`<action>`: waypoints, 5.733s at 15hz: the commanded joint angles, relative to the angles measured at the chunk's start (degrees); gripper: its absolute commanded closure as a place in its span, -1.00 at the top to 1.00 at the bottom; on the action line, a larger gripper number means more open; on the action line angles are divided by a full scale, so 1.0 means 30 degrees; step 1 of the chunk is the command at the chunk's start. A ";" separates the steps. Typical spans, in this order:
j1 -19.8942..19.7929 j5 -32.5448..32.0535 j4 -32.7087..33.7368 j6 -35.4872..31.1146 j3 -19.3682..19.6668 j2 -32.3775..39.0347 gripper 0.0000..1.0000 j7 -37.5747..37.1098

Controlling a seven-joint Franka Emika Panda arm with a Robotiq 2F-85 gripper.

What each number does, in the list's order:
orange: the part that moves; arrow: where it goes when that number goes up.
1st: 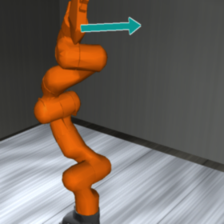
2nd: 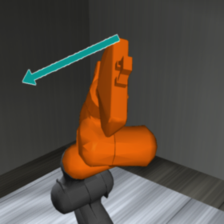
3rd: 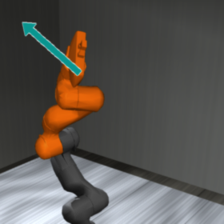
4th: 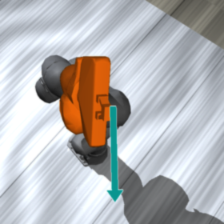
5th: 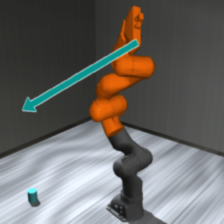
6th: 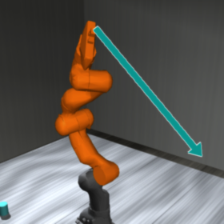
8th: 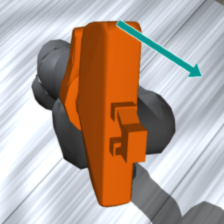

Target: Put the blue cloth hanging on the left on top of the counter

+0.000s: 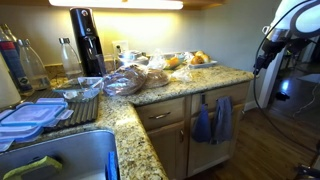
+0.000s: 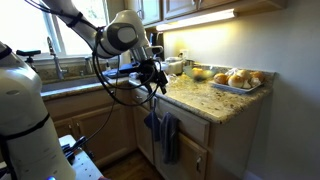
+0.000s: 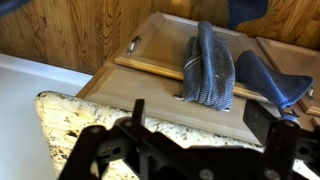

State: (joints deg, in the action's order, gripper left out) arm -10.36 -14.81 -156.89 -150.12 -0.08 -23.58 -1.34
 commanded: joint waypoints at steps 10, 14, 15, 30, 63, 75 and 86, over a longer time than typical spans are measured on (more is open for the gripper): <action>0.1145 0.1947 -0.0157 -0.2570 -0.1245 0.2127 1.00 -0.3387; 0.2799 0.4564 0.0028 -0.3986 -0.1483 0.4170 1.00 -0.3627; 0.3286 0.5346 0.0062 -0.4565 -0.1437 0.4738 1.00 -0.3331; 0.5334 0.8178 0.0988 -0.7856 -0.2269 0.8999 1.00 -0.3170; 1.1456 0.5602 0.5247 -1.3735 0.4179 1.8630 1.00 -0.0232; 0.9427 0.4927 0.8977 -1.5954 0.2632 2.0757 1.00 0.2873; 0.6412 0.3697 0.9116 -1.5894 -0.0116 2.1033 0.50 0.2366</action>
State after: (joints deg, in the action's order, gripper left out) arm 11.67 -2.02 -130.56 -197.80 1.99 39.18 5.85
